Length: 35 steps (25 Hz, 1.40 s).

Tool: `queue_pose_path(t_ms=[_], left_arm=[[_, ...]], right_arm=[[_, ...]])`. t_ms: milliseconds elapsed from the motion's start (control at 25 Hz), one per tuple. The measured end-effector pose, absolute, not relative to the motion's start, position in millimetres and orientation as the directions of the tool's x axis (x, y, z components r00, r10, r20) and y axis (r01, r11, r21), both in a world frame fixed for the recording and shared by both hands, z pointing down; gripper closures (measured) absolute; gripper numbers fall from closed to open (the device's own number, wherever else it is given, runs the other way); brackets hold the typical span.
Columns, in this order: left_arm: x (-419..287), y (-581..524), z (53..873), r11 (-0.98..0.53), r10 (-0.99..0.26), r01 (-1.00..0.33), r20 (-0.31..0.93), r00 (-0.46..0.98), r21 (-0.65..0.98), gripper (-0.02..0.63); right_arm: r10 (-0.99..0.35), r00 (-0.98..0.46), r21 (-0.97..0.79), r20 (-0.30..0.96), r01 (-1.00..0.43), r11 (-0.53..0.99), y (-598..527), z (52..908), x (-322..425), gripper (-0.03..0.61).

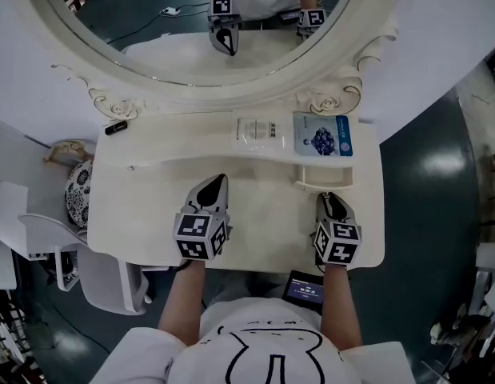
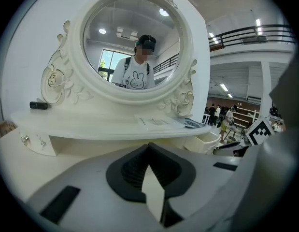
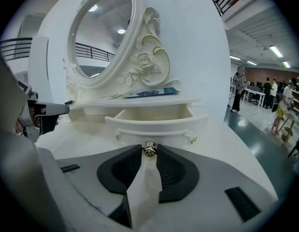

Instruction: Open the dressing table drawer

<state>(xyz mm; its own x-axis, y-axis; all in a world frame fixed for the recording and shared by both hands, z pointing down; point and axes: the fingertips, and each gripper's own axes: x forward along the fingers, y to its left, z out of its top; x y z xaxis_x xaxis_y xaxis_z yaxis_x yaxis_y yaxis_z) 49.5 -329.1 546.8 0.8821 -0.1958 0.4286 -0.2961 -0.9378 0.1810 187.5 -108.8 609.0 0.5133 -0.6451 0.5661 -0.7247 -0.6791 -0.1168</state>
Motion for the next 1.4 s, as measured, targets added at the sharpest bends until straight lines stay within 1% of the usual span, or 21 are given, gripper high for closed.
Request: queue_pose_path(t_ms=[640,880,1080,1400], left_arm=[[63.8,-320.4,536.1,-0.954,-0.157,-0.245,0.408,0.899,0.173,0.606],[64.1,-324.4,532.5,-0.955,-0.157,-0.243,0.401,0.903,0.172,0.606],[70.4,-324.0,526.6,-0.957,-0.147,-0.229,0.386,0.911,0.176,0.606],[81.1,-319.3,513.3,-0.962,-0.131,-0.205,0.352,0.927,0.182,0.606]], right_arm=[[-0.634,0.514,-0.118,0.577,-0.716,-0.688,-98.3,610.7,175.9,0.468],[-0.634,0.500,-0.166,0.590,-0.693,-0.701,-96.7,611.9,174.5,0.471],[-0.638,0.503,-0.172,0.583,-0.691,-0.702,-92.5,600.2,176.5,0.431],[-0.644,0.530,-0.147,0.552,-0.698,-0.701,-85.6,576.2,185.2,0.423]])
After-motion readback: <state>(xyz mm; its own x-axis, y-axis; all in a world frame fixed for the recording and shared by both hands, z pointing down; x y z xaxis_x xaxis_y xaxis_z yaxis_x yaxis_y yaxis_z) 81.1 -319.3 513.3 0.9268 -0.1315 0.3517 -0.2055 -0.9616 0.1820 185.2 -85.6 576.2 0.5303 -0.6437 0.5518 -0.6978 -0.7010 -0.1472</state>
